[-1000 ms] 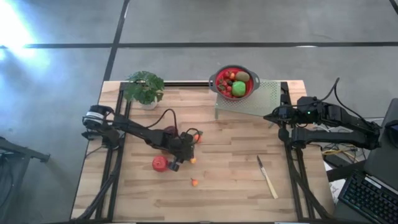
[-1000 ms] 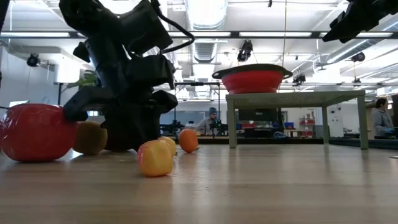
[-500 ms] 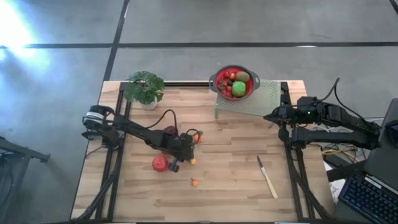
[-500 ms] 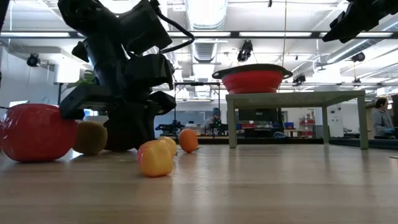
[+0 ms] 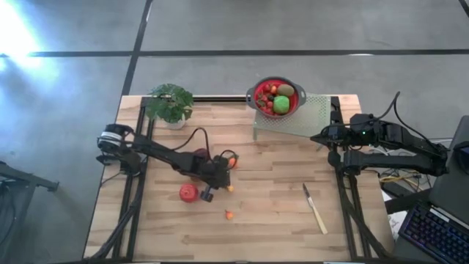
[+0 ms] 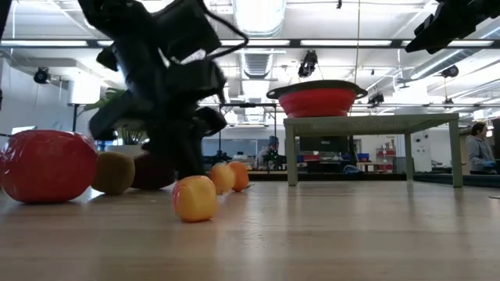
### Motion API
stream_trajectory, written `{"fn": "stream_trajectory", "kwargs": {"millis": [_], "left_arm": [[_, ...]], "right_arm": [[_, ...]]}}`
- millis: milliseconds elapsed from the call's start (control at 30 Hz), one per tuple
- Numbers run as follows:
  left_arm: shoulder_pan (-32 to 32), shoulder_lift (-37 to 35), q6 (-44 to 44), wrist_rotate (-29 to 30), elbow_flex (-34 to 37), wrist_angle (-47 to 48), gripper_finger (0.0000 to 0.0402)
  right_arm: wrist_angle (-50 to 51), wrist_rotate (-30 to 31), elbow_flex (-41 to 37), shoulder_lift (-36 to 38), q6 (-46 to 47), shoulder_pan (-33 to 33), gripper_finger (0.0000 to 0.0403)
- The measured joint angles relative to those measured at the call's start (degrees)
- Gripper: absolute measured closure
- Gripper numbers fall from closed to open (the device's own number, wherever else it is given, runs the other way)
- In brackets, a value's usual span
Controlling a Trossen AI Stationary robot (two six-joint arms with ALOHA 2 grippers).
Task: Pick & Place Fruit
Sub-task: Put the pear into the strainer bowl on the shelf
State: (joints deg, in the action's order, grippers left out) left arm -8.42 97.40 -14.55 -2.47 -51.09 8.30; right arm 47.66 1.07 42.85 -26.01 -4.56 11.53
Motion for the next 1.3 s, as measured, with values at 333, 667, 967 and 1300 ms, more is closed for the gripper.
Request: {"fn": "stream_trajectory", "kwargs": {"millis": [333,667,967,1300], "left_arm": [[0.1,-0.17,-0.64,-0.2,-4.94,-0.35,0.04],[0.78,-0.26,-3.91,5.34,-10.96,-0.55,0.0401],[4.67,-0.28,-7.21,8.5,-19.02,-0.73,0.0401],[13.0,-0.26,-10.4,8.63,-31.88,-0.92,0.04]], "right_arm": [[0.0,-0.01,-0.01,-0.01,0.0,0.0,0.039],[0.0,0.0,-0.02,-0.01,0.0,0.0,0.039],[0.0,-0.01,-0.02,-0.01,0.0,0.0,0.039],[0.0,0.0,0.0,0.0,0.0,0.0,0.039]]}}
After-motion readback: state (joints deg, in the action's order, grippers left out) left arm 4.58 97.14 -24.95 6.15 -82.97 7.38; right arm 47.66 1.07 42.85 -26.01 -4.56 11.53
